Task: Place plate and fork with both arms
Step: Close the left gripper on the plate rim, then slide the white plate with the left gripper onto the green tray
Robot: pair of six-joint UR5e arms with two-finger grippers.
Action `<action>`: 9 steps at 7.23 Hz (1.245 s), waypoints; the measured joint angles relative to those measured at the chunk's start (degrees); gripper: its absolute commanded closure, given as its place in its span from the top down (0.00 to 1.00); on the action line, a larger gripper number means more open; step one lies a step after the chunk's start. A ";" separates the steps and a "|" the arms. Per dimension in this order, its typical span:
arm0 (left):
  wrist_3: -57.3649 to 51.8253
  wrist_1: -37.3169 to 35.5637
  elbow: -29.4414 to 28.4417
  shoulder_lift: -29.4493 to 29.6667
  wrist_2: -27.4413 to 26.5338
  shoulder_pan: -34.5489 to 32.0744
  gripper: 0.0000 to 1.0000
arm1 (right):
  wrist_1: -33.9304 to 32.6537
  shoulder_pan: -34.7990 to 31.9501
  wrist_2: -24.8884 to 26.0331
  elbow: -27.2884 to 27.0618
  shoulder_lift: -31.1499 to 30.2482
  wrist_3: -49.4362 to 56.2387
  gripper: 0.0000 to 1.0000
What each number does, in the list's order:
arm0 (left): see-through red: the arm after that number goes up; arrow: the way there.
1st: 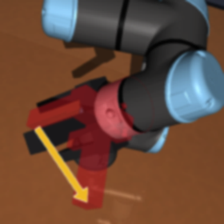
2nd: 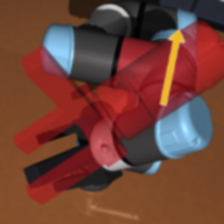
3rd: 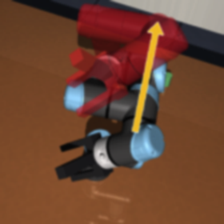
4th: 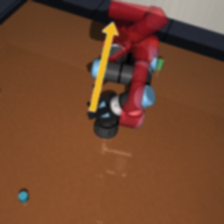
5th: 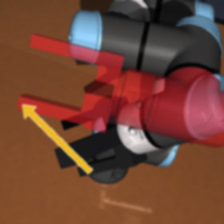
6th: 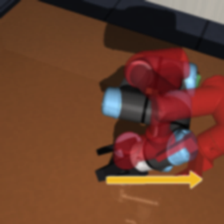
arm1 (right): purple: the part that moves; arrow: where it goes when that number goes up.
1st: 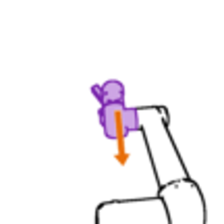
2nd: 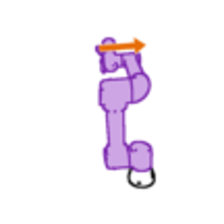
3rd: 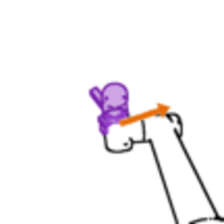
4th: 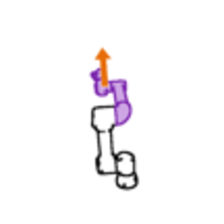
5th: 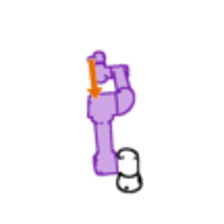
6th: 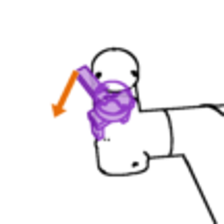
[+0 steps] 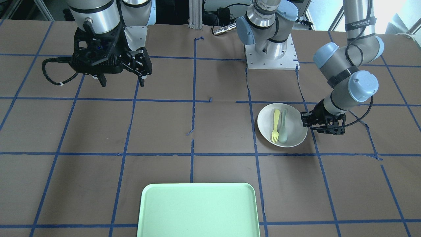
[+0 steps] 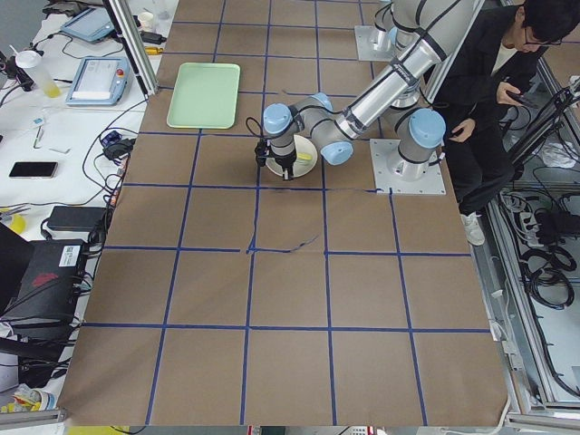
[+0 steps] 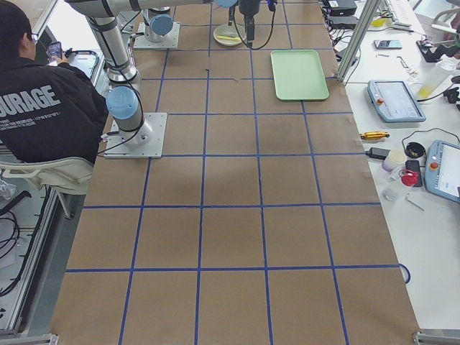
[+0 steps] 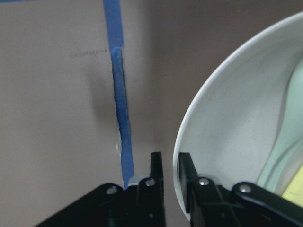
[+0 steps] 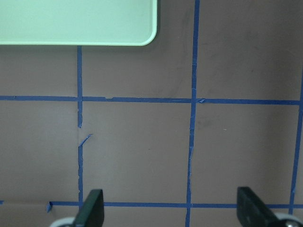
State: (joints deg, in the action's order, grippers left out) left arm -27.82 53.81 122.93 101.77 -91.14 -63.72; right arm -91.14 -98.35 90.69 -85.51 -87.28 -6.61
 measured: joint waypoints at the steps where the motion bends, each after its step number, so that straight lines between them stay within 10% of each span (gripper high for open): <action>1: 0.09 0.09 0.02 0.00 0.05 0.00 0.20 | 0.00 0.00 0.01 0.00 0.00 0.02 1.00; 3: 0.13 0.19 0.00 0.00 0.13 0.00 0.00 | 0.00 0.00 -0.01 -0.01 0.00 0.02 1.00; 9: 2.48 13.74 -12.92 0.90 11.06 -1.11 0.00 | -0.03 0.00 -0.06 -0.01 0.09 0.11 1.00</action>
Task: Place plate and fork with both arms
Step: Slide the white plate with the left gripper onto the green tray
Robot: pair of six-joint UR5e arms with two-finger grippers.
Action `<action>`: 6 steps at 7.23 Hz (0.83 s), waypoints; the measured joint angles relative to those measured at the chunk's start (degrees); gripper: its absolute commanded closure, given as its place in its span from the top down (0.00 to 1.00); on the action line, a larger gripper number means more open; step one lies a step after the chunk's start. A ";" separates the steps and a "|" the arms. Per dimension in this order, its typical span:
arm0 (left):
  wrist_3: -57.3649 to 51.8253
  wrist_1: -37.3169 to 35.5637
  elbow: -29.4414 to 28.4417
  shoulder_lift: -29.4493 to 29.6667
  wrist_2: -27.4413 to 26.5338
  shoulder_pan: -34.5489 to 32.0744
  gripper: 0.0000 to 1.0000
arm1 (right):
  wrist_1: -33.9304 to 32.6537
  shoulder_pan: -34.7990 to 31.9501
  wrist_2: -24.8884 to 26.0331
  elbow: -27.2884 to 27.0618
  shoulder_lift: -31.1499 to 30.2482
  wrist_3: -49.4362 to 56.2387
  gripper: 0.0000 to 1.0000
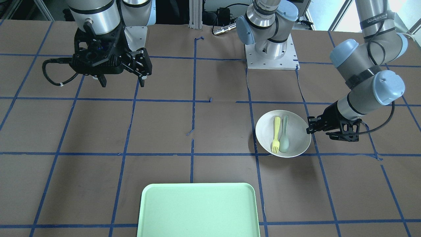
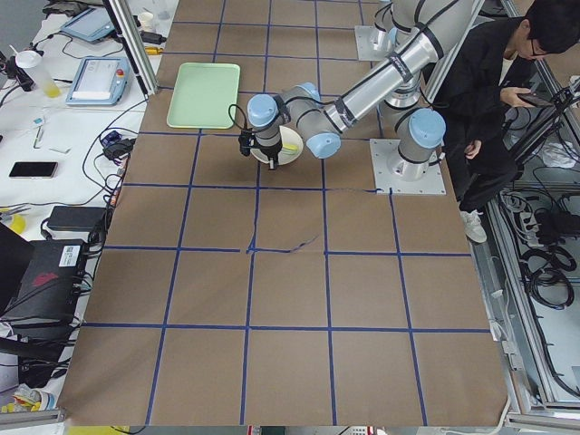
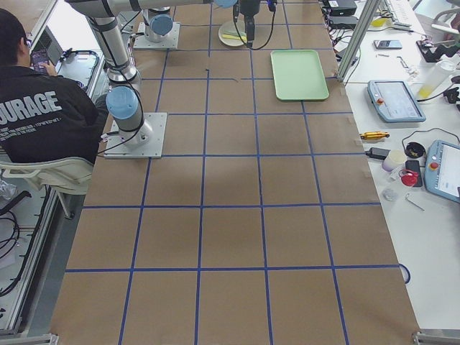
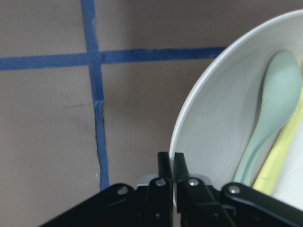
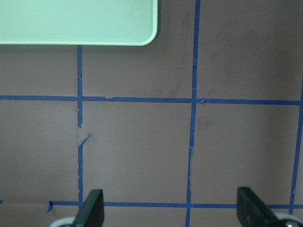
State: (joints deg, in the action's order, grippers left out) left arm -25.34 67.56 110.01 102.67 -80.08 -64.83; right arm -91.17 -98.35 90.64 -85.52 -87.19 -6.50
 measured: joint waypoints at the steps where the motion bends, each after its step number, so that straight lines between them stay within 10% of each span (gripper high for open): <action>1: 1.26 2.87 -3.31 0.95 3.54 -1.07 0.00 | 0.00 0.00 -0.01 -0.07 0.00 0.00 1.00; 6: 13.02 4.37 -23.64 14.29 9.34 -14.39 0.00 | -0.23 0.00 -0.02 -0.26 -0.03 -0.06 1.00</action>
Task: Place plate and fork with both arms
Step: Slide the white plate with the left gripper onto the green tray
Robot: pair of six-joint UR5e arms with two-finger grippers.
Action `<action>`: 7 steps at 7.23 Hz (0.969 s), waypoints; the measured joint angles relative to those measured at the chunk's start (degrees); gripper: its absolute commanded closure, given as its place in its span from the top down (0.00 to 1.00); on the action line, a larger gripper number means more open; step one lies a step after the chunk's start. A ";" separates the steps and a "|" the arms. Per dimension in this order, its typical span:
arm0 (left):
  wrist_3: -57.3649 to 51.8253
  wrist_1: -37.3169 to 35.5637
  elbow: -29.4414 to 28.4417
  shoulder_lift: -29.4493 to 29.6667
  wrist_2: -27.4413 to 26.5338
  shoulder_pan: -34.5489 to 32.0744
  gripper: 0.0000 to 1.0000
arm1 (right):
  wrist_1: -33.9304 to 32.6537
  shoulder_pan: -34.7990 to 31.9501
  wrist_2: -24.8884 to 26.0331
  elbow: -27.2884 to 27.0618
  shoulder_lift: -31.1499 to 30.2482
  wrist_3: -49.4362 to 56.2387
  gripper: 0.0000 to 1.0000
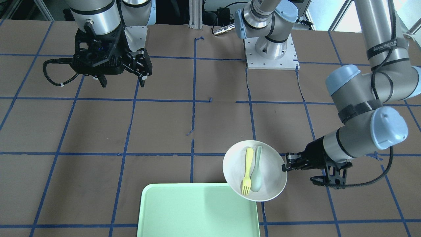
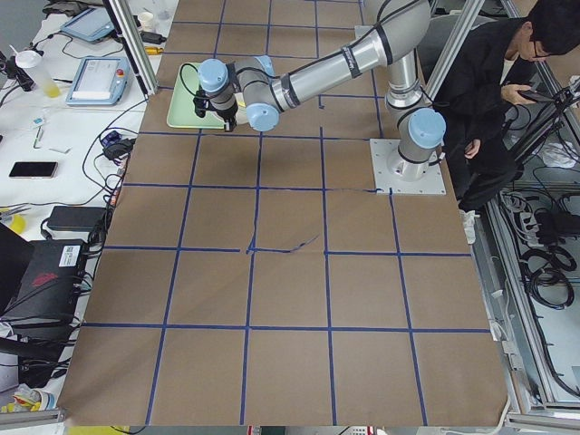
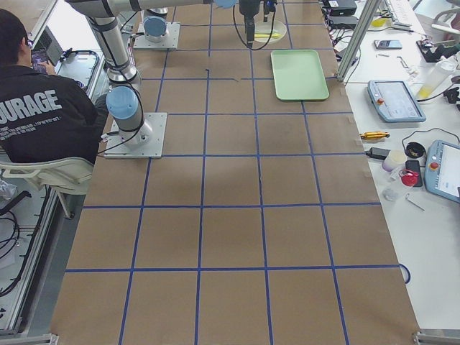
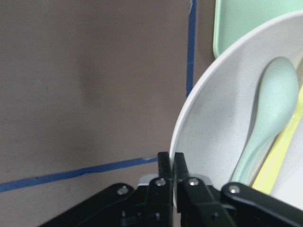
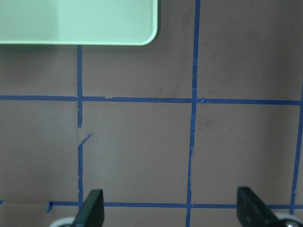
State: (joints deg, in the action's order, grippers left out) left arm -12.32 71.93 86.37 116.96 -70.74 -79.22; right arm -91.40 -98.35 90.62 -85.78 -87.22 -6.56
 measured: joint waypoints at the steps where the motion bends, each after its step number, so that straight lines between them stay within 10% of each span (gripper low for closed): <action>1: 2.86 -0.07 -4.10 3.25 -0.10 -2.85 0.00 | 0.00 0.00 -0.02 -0.03 -0.03 -0.02 1.00; 7: 11.64 -1.00 -23.18 18.96 -0.20 -11.97 0.00 | -0.09 0.00 0.05 -0.09 -0.03 0.01 1.00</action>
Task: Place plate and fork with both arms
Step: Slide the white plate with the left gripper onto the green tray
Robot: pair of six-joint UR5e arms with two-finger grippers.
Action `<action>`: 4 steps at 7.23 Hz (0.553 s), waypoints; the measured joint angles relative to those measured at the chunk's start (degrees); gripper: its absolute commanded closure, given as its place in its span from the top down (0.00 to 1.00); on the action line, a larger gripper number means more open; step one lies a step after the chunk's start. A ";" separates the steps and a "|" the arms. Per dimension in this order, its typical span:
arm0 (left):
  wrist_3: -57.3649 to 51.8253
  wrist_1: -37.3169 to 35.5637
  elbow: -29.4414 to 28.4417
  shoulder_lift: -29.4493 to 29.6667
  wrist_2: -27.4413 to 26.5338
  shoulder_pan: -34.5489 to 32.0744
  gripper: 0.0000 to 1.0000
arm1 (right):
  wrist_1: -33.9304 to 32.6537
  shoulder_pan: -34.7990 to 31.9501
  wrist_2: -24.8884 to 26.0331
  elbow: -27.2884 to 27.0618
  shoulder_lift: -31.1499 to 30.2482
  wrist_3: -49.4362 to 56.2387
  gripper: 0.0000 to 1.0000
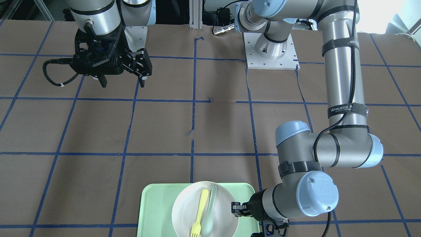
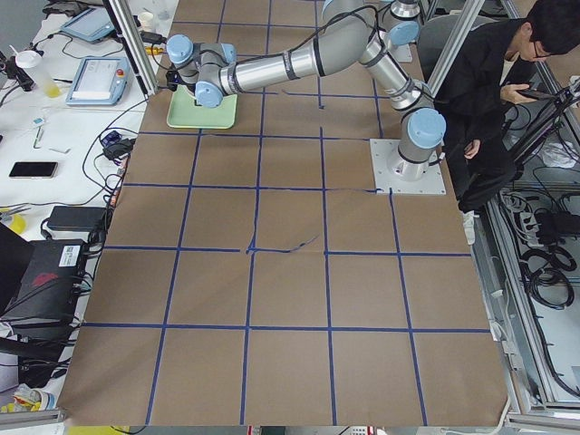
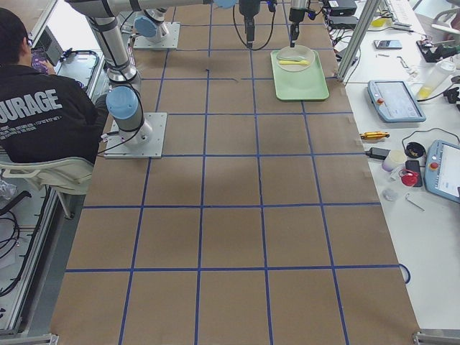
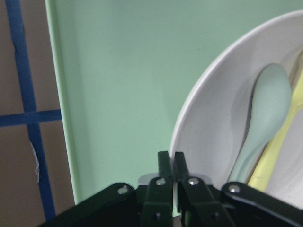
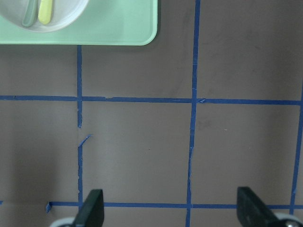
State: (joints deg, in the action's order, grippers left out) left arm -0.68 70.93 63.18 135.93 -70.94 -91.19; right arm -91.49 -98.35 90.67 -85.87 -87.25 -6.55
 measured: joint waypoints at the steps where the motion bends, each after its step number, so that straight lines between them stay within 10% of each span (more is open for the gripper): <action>1: 0.20 -0.83 -0.47 1.12 -0.01 -0.25 0.00 | 0.00 0.00 0.02 0.00 0.00 -0.01 1.00; 2: 0.28 -1.67 -0.69 1.97 -0.06 -0.34 0.01 | 0.00 0.00 0.03 0.00 0.01 -0.03 1.00; 3: 0.31 -2.28 -0.77 2.52 -0.10 -0.39 0.54 | 0.00 0.00 0.08 0.00 0.02 -0.02 1.00; 4: 0.33 -2.59 -0.69 2.66 0.02 -0.44 0.85 | -0.01 0.00 0.19 0.00 0.02 0.02 1.00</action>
State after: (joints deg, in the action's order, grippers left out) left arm -0.35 68.34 62.49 138.59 -70.92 -91.63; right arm -91.50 -98.35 90.86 -85.87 -87.23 -6.53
